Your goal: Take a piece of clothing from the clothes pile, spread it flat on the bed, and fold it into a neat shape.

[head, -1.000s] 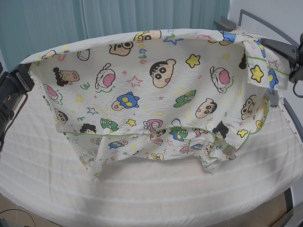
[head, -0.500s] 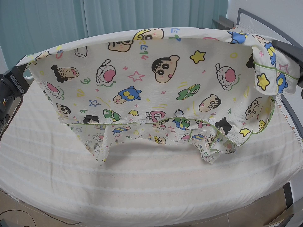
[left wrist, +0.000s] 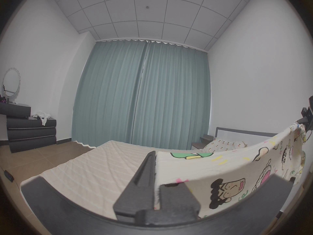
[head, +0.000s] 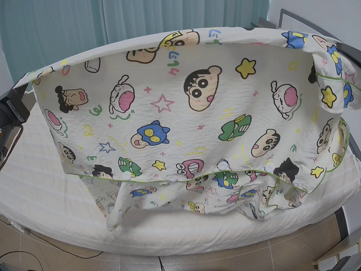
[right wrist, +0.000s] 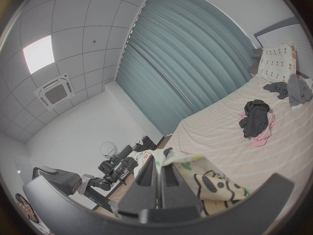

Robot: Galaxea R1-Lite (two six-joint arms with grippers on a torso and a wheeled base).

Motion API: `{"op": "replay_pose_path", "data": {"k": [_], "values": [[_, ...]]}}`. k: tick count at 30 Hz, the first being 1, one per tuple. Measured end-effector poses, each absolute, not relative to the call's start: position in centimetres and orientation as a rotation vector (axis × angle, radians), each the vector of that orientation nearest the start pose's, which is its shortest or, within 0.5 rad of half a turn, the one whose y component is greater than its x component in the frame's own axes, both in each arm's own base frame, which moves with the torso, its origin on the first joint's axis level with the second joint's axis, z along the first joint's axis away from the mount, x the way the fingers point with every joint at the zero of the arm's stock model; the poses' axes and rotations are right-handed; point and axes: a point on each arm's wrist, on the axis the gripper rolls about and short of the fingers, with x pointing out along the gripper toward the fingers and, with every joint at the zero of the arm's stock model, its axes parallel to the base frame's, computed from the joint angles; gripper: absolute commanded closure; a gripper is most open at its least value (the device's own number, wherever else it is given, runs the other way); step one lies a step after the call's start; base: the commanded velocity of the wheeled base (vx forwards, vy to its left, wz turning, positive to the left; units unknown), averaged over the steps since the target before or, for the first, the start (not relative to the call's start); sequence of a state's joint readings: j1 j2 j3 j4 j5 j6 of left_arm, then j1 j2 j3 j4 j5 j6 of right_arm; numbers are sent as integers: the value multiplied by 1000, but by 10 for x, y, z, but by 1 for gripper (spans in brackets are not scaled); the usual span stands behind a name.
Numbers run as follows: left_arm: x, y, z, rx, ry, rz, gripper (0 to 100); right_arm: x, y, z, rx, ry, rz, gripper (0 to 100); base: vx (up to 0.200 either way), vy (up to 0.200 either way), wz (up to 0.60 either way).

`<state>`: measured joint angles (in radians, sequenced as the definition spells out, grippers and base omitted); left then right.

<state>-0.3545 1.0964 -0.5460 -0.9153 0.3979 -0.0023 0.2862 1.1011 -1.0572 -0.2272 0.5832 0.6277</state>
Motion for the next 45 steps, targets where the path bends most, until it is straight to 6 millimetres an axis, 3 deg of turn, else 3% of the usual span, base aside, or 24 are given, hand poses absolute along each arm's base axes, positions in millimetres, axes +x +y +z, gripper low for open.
{"op": "replay_pose_path", "data": {"k": [6, 12, 22, 30, 39, 45], "values": [[136, -42, 259, -80, -175, 38, 100, 133, 50, 349, 562, 111, 872, 100, 0, 0, 0], [135, -41, 243, -95, -55, 38, 100, 155, 49, 329, 574, 192, 800, 100, 0, 0, 0], [163, -51, 228, -131, 17, 37, 100, 202, 53, 286, 533, 319, 725, 100, 0, 0, 0], [183, -69, 207, -174, 92, -86, 100, 228, 59, 274, 525, 284, 738, 100, 0, 0, 0], [170, -96, 161, -159, 318, -420, 100, 226, 82, 273, 525, 308, 830, 100, 0, 0, 0], [156, -112, 140, -146, 432, -563, 100, 213, 111, 294, 541, 277, 925, 100, 0, 0, 0]]}}
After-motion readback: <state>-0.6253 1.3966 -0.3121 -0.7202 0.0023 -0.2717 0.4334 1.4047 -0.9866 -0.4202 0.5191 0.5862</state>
